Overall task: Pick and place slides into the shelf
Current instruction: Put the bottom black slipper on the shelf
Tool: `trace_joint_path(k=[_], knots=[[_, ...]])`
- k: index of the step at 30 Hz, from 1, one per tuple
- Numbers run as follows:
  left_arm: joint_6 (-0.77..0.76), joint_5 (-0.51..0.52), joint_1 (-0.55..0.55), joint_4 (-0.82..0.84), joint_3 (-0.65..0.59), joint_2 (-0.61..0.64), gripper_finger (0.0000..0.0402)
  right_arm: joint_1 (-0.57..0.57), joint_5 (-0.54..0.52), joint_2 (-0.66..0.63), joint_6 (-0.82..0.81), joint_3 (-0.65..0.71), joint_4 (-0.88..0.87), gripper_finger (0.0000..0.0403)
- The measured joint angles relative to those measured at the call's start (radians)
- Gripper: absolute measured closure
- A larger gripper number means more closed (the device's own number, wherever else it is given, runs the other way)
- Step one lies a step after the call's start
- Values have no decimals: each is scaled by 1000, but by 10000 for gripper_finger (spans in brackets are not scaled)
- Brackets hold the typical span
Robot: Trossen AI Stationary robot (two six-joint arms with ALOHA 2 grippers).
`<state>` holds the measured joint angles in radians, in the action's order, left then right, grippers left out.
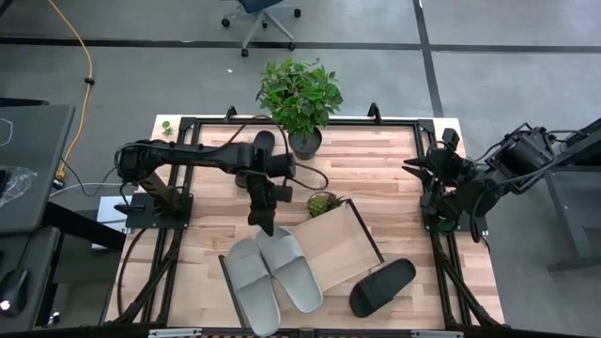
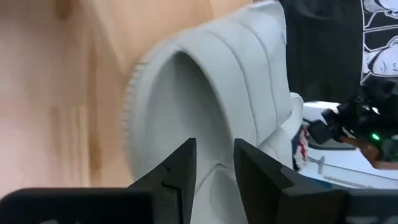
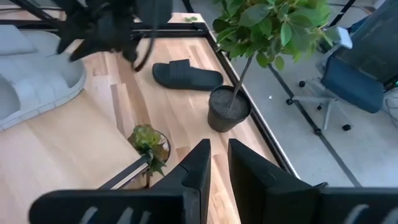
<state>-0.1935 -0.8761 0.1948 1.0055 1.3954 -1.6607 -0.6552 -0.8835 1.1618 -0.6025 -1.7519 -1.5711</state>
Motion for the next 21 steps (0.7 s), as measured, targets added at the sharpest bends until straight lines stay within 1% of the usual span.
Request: trace_joint_path(k=[4,7,9,11,13,16,19,21], knots=[[46,62,45,40,0,38,313,0,7,0,-16,0,0,357],[92,149,83,99,0,79,321,0,28,1,-27,7,6,357],[128,236,102,148,0,106,326,0,35,-3,-27,51,28,357],[146,327,115,182,0,135,331,6,62,-12,-42,116,51,357],[148,406,115,188,0,160,336,27,115,-34,-84,197,64,357],[148,468,112,179,0,199,341,58,210,-95,-176,328,109,357],[146,520,112,171,0,237,344,77,315,-195,-274,464,191,357],[144,579,112,174,0,262,344,81,378,-269,-341,551,253,357]])
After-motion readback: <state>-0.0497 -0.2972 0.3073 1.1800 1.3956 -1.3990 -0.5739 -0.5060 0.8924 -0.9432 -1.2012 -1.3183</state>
